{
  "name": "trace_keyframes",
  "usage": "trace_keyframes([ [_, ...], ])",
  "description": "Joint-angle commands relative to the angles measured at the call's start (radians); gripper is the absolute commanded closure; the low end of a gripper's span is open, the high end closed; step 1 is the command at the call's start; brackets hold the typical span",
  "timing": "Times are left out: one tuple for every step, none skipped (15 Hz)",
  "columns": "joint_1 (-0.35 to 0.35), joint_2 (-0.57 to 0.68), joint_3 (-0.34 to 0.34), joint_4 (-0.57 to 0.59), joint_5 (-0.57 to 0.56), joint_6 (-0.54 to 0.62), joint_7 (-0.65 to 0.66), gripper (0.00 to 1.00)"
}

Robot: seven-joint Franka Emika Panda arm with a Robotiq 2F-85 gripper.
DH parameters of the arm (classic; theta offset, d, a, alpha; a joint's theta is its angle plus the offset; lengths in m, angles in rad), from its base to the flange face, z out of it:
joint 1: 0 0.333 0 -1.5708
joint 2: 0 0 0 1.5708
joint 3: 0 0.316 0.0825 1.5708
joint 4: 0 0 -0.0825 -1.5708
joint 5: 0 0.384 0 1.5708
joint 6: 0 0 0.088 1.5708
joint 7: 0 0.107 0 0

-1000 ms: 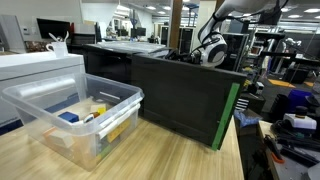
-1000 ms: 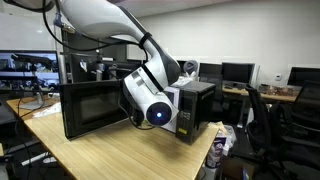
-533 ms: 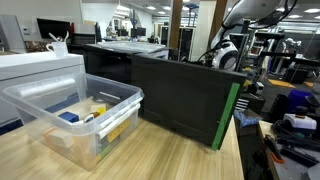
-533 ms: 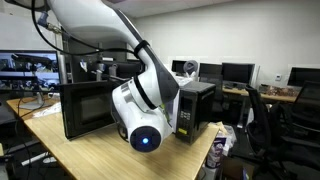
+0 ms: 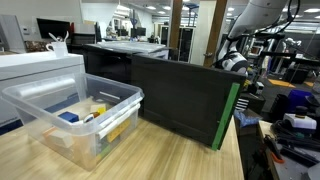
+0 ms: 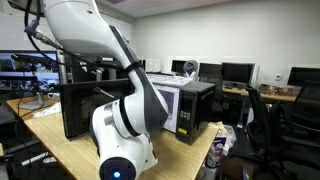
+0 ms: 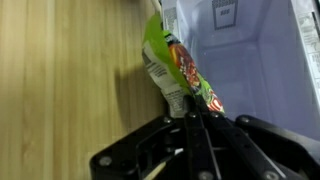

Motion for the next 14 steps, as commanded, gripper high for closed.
trace_keyframes([
  [0.02, 0.001, -0.001, -0.003, -0.017, 0.044, 0.078, 0.99],
  [0.025, 0.005, 0.002, 0.006, -0.015, 0.054, 0.091, 0.99],
  [0.031, 0.005, 0.006, 0.013, -0.013, 0.063, 0.104, 0.99],
  [0.041, 0.003, 0.01, 0.023, -0.015, 0.075, 0.114, 0.99],
  [0.047, -0.001, 0.013, 0.032, -0.018, 0.083, 0.125, 0.99],
  [0.058, -0.011, 0.014, 0.043, -0.022, 0.094, 0.135, 0.99],
  [0.07, -0.022, 0.014, 0.057, -0.03, 0.105, 0.144, 0.99],
  [0.07, -0.018, 0.006, 0.084, -0.047, 0.11, 0.144, 0.99],
  [0.077, -0.028, 0.005, 0.101, -0.06, 0.12, 0.15, 0.99],
  [0.083, -0.043, 0.004, 0.124, -0.079, 0.135, 0.156, 0.99],
  [0.086, -0.058, 0.003, 0.143, -0.098, 0.147, 0.159, 0.99],
  [0.089, -0.07, 0.003, 0.157, -0.116, 0.159, 0.16, 0.99],
  [0.089, -0.081, 0.006, 0.175, -0.138, 0.171, 0.166, 0.99],
  [0.09, -0.102, 0.011, 0.2, -0.163, 0.19, 0.179, 0.99],
])
